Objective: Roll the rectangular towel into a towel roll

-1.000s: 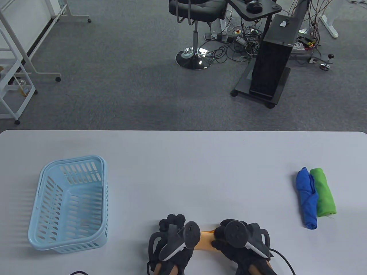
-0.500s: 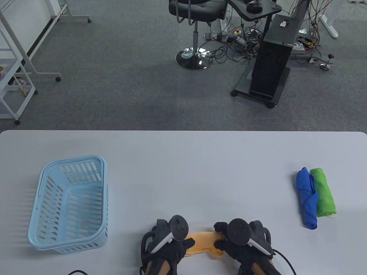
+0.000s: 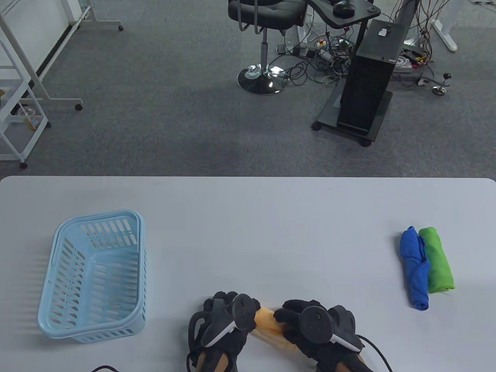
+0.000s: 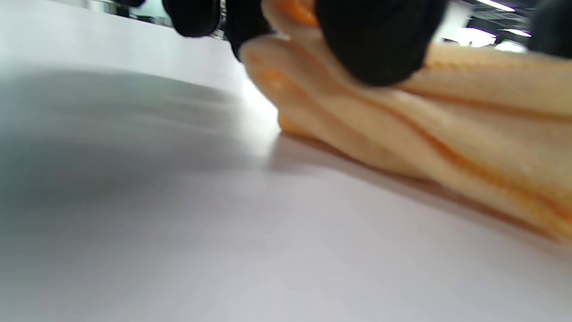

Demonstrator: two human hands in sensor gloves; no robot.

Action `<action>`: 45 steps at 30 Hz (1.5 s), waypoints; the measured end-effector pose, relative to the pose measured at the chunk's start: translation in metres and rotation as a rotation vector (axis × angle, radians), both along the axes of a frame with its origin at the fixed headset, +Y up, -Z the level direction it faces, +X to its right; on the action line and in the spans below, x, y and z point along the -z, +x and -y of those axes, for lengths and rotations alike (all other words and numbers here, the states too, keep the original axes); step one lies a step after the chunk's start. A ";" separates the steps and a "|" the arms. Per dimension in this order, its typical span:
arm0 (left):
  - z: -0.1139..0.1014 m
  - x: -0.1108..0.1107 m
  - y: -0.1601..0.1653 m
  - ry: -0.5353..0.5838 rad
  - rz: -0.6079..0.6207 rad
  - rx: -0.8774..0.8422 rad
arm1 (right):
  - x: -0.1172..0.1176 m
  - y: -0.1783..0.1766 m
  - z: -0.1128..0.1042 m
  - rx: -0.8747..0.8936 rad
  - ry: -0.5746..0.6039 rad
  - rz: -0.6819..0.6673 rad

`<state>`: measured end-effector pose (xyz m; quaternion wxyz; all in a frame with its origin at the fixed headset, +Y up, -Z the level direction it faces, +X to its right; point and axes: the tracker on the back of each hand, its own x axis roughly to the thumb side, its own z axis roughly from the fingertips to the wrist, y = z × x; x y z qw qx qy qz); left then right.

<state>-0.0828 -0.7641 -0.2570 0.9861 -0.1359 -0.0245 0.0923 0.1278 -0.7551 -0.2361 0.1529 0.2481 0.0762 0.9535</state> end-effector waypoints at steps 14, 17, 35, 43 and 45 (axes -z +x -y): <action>-0.020 0.000 -0.033 0.095 -0.064 -0.062 | -0.027 -0.039 0.009 -0.308 0.075 -0.130; -0.035 -0.004 -0.041 0.195 -0.038 -0.050 | -0.021 -0.037 0.010 -0.347 0.107 -0.056; -0.038 -0.013 -0.047 0.214 0.028 -0.113 | 0.077 0.140 0.009 -0.663 -0.196 0.742; -0.037 -0.011 -0.047 0.209 0.022 -0.129 | 0.077 0.186 0.009 -0.697 -0.275 0.869; -0.036 -0.010 -0.047 0.202 0.021 -0.133 | 0.076 0.188 0.009 -0.683 -0.277 0.867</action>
